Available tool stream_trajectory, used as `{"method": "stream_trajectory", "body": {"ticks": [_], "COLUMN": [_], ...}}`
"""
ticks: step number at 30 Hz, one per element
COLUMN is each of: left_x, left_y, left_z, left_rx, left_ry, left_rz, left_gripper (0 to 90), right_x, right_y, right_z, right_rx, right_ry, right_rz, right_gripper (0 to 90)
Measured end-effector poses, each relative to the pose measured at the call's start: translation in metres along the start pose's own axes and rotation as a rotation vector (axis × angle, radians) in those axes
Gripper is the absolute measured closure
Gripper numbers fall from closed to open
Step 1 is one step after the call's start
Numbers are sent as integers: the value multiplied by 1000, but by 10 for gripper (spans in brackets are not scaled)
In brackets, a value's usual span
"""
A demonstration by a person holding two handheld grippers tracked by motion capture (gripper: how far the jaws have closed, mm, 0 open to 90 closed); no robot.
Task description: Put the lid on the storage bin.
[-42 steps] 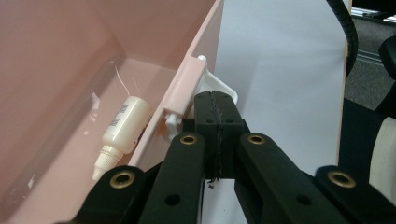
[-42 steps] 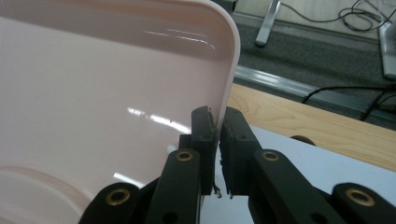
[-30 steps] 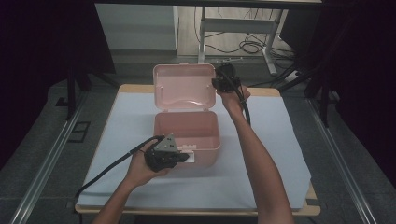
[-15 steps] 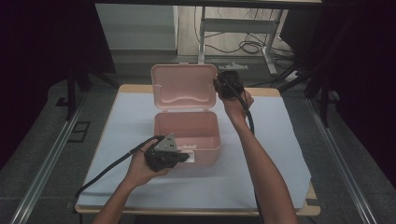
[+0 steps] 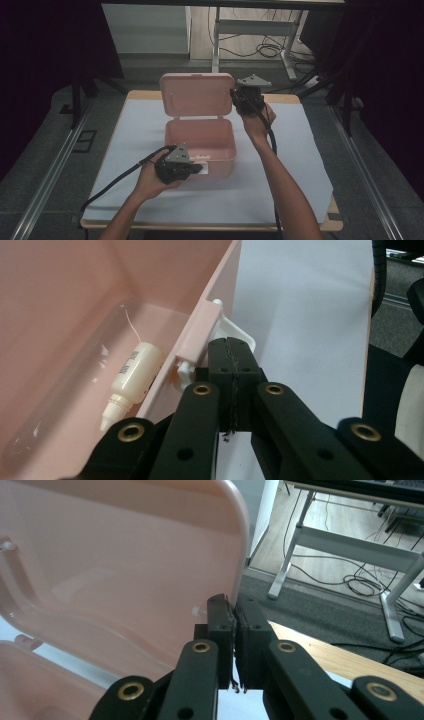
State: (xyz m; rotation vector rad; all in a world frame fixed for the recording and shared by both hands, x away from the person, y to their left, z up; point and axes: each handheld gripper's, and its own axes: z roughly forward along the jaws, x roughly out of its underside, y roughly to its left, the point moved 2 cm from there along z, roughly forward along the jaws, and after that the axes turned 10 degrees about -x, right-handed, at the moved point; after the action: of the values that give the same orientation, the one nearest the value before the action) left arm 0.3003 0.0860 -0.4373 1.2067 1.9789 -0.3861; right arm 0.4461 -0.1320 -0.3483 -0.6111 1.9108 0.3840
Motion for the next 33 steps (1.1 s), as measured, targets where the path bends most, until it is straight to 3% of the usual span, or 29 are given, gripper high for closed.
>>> {"method": "stream_trajectory", "body": {"ticks": [11,33], "left_x": [0,0], "left_y": [0,-1], "left_z": [0,0], "left_rx": [-1,-8], "left_ry": [-1,-4], "left_rz": [4,-3], "left_gripper": [900,900], "right_x": [14,36], "right_y": [10,20], "right_z": [-16,-40], "right_rx": [5,-34], "right_ry": [-62,-92], "right_rz": [-35,-65], "right_gripper": [870,860]}}
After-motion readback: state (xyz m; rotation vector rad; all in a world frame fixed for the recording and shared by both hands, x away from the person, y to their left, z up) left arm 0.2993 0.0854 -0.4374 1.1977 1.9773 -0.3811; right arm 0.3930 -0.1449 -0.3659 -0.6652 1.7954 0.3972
